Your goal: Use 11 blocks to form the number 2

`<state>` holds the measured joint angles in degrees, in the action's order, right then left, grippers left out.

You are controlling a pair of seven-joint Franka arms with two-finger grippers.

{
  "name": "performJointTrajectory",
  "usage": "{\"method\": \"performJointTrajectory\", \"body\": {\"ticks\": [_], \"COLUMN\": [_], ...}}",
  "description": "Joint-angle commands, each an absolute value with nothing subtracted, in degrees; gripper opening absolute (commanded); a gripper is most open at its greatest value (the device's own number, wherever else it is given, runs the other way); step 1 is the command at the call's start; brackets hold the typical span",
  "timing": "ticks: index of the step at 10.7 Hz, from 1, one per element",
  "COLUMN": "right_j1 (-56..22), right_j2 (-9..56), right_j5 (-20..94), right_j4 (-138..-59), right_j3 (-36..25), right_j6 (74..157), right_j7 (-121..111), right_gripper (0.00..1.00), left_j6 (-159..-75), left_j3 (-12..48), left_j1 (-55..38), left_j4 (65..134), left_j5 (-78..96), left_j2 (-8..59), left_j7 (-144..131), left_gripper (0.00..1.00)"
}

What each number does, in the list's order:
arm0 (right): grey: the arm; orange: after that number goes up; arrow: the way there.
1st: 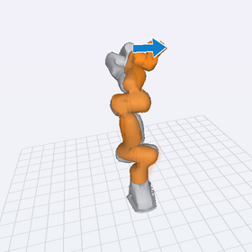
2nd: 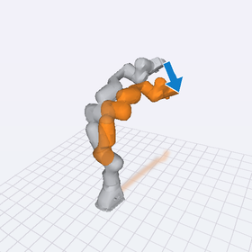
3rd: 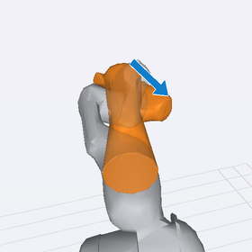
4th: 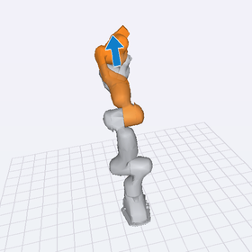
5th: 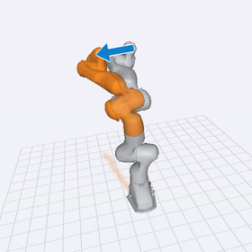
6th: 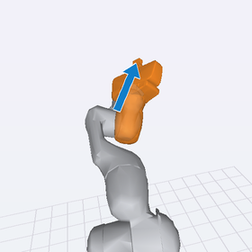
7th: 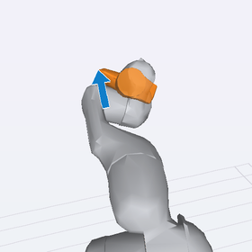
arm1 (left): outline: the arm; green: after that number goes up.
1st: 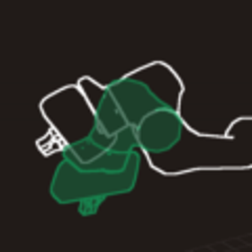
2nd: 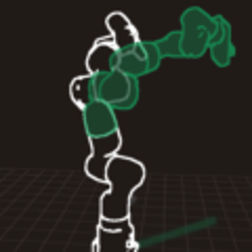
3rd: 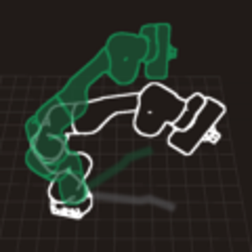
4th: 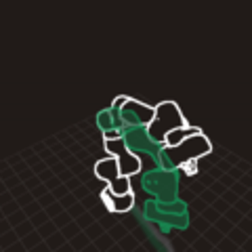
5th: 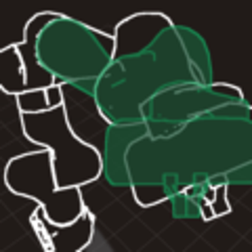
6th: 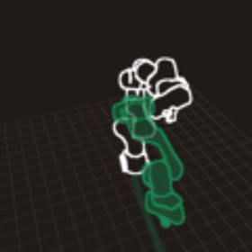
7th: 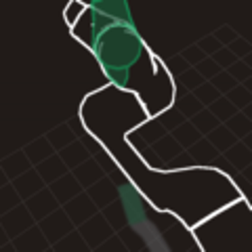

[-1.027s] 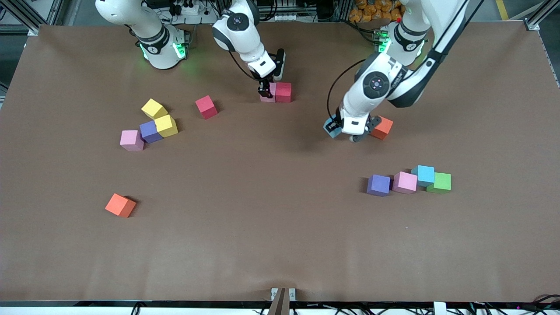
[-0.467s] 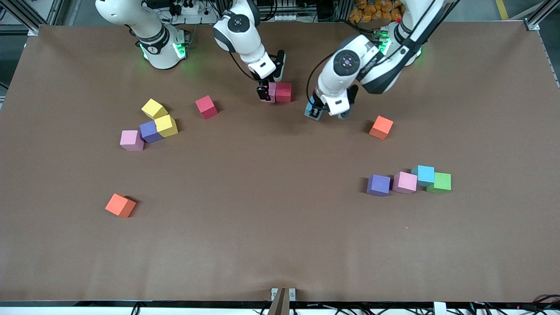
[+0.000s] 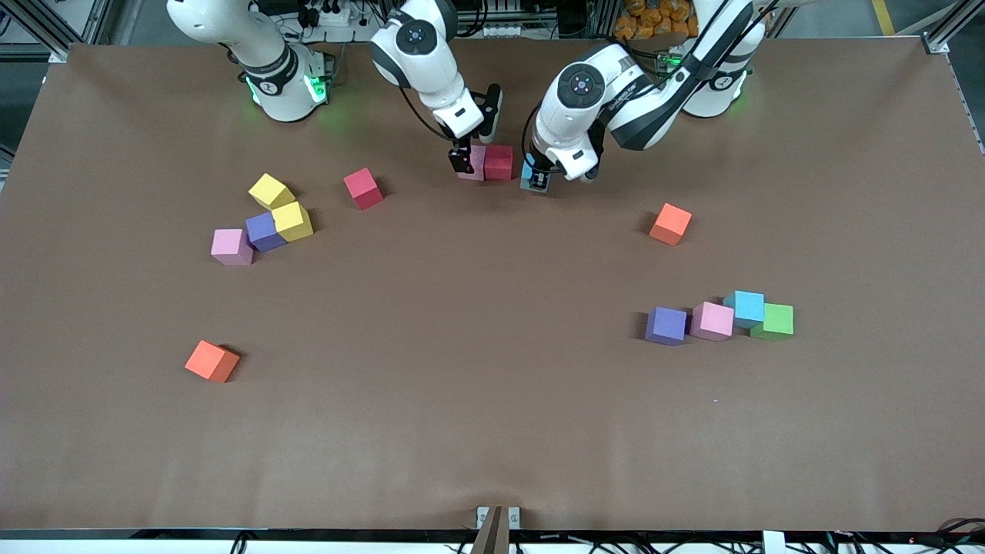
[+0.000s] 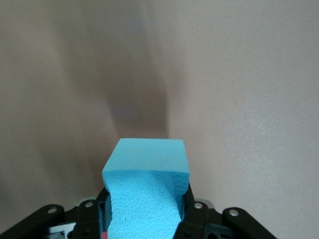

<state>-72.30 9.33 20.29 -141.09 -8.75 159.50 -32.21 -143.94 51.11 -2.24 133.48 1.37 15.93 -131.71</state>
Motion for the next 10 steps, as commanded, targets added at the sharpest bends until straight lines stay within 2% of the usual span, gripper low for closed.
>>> {"method": "performJointTrajectory", "body": {"ticks": [1, 3, 6, 8, 10], "right_j1": [-70.93, -70.84, -70.05, -62.71, -56.9], "right_j2": [4.14, 4.31, 7.36, 9.14, 8.44], "right_j5": [21.45, 20.57, 11.19, 10.9, 12.47], "right_j4": [-139.5, -136.16, -130.63, -126.41, -126.12], "right_j3": [-15.43, -20.98, -33.44, -34.1, -33.84], "right_j6": [147.27, 137.59, 136.32, 130.64, 124.75], "right_j7": [-34.01, -34.62, -53.97, -59.84, -50.79], "right_gripper": [1.0, 1.0, 1.0, 1.0, 1.0], "left_j6": [-148.87, -151.34, -151.87, -152.58, -153.8], "left_j3": [51.06, 50.89, 50.89, 50.8, 50.71], "left_j1": [-2.72, -5.0, -7.19, -7.56, -7.56], "left_j4": [136.48, 138.42, 139.57, 140.01, 140.01], "left_j5": [1.76, 1.76, 1.76, 1.84, 1.85], "left_j2": [15.56, 15.91, 16.17, 16.52, 17.4], "left_j7": [-133.5, -134.81, -136.22, -136.23, -136.23], "left_gripper": [0.2, 0.2, 0.2, 0.2, 0.2]}}
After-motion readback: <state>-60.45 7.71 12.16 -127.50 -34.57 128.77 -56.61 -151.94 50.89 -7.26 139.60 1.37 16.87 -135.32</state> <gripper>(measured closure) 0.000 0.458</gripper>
